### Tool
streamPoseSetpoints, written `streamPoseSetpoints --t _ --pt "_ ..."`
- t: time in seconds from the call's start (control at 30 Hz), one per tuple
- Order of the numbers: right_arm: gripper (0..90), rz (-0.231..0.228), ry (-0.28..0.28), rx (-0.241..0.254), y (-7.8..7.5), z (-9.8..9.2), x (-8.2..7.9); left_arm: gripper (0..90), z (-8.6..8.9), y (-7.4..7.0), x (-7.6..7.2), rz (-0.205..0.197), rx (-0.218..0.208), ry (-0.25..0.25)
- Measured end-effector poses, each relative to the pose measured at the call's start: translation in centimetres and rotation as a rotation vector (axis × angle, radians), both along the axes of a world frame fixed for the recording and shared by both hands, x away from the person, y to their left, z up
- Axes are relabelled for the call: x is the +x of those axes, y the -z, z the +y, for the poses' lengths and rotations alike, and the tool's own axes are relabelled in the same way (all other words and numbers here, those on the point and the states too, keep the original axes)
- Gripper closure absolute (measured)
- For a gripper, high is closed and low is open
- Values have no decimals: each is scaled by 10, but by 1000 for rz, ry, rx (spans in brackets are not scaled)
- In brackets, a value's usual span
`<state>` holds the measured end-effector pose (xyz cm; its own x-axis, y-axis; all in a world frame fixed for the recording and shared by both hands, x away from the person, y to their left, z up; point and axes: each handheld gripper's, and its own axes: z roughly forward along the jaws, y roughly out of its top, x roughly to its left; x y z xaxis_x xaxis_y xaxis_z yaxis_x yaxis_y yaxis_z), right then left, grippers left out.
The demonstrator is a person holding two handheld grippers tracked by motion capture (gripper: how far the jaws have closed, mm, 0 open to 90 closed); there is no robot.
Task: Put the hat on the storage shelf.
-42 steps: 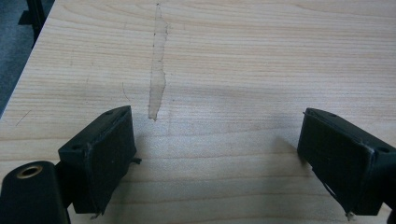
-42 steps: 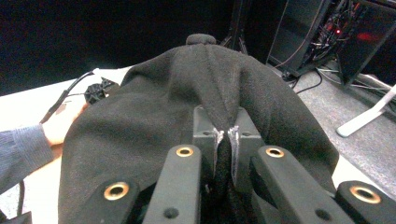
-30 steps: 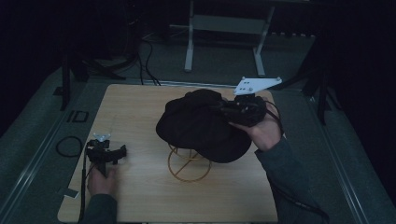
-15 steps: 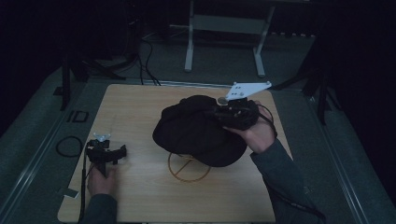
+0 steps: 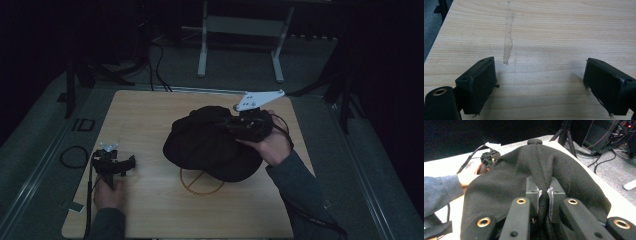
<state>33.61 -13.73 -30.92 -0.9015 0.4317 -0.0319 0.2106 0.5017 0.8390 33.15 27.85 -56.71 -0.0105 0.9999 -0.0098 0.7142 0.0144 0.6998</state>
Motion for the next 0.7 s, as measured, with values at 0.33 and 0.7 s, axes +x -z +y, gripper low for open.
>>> streamPoseSetpoints --t 0.33,0.7 --pt "783 33 -17 -5 9 -2 2 108 0 0 0 0 0 0" --pt "757 31 -33 -36 8 3 0 108 0 0 0 0 0 0"
